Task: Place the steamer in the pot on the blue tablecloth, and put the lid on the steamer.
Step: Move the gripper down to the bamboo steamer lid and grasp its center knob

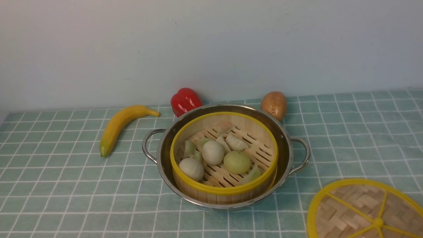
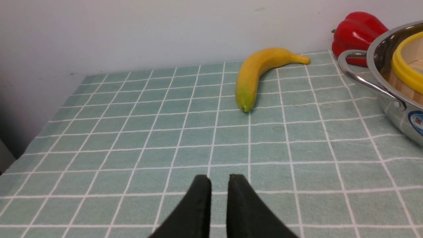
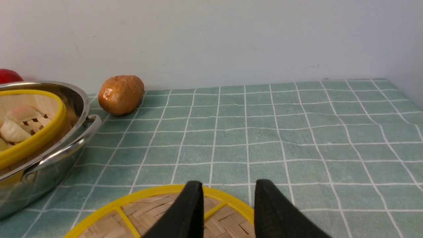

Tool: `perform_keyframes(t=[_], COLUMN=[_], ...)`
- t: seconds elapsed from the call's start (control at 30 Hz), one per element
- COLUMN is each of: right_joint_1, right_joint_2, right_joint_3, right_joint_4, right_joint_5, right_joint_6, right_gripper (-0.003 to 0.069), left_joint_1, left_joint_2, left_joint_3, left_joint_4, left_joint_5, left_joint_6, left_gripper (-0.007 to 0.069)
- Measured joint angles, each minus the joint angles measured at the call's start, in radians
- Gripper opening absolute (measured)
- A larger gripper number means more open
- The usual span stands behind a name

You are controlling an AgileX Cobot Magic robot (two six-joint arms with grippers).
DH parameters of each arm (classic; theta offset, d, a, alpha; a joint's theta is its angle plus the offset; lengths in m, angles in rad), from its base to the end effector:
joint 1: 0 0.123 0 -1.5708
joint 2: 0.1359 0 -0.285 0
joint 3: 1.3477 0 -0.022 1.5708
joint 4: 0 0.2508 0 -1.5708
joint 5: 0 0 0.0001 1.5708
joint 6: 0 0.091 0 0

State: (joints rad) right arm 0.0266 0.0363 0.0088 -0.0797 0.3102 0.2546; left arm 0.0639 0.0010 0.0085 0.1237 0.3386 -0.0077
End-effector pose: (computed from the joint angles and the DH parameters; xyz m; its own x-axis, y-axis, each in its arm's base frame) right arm 0.0566 -0.0007 0.1803 -0.2603 0.1708 -0.9503 0.0438 0.9853 0.1651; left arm 0.0535 0.0072 0.1800 -0.2648 0.0920 -0.9599 -0.0750 0.9905 0.1156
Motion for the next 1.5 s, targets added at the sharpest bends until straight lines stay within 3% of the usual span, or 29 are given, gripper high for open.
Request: perform_keyframes(t=[1.13, 1.37, 1.5], right_joint_1=[0.0, 0.0, 0.0], right_joint_2=[0.0, 0.0, 0.0], right_joint_3=[0.0, -0.001, -0.076], right_joint_4=[-0.034, 0.017, 0.023], right_joint_5=[0.0, -0.127, -0.112], right_joint_6=[0.0, 0.086, 0.099], right_gripper=[0.024, 0.024, 0.024], left_joint_1=[0.0, 0.0, 0.0], left_joint_2=[0.0, 0.0, 0.0], left_joint_3=[0.0, 0.0, 0.0], left_joint_4=[0.0, 0.0, 0.0], left_joint_5=[0.0, 0.0, 0.0], left_joint_6=[0.0, 0.0, 0.0], left_gripper=[0.0127, 0.0137, 0.0139])
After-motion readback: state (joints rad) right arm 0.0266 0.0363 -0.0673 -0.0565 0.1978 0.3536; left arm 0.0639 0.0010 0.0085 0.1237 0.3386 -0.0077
